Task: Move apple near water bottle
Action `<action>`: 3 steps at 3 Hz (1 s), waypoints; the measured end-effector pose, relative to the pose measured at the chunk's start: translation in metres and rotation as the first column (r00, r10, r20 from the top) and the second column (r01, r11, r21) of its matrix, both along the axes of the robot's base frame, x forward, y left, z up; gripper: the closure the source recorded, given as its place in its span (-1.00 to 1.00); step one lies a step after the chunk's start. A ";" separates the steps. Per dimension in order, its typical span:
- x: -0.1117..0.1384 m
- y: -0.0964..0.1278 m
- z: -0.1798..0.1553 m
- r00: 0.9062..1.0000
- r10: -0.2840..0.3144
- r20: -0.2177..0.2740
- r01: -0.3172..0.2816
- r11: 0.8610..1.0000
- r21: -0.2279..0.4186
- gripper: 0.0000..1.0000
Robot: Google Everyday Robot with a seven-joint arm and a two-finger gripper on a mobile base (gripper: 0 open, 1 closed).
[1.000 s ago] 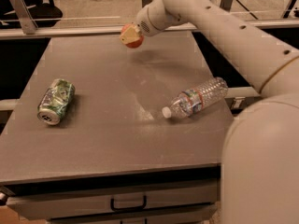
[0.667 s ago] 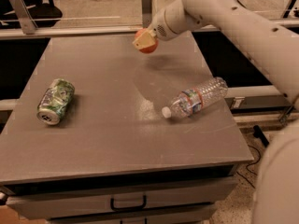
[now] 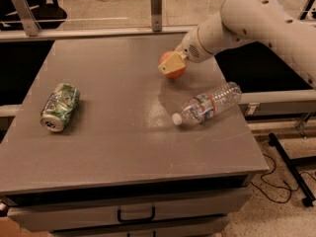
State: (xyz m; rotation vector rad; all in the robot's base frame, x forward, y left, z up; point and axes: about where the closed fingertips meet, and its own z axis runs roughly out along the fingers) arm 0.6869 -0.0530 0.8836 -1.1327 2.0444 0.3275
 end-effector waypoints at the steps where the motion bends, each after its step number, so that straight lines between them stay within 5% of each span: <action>1: -0.024 -0.020 -0.005 0.999 -0.018 -0.041 0.017 1.000 -0.018 0.65; 3: -0.039 -0.031 -0.014 0.997 -0.032 -0.075 0.031 0.999 -0.024 -0.27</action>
Offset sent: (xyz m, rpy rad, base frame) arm -0.0484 -0.0423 -0.0136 -0.0264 0.0855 -0.0446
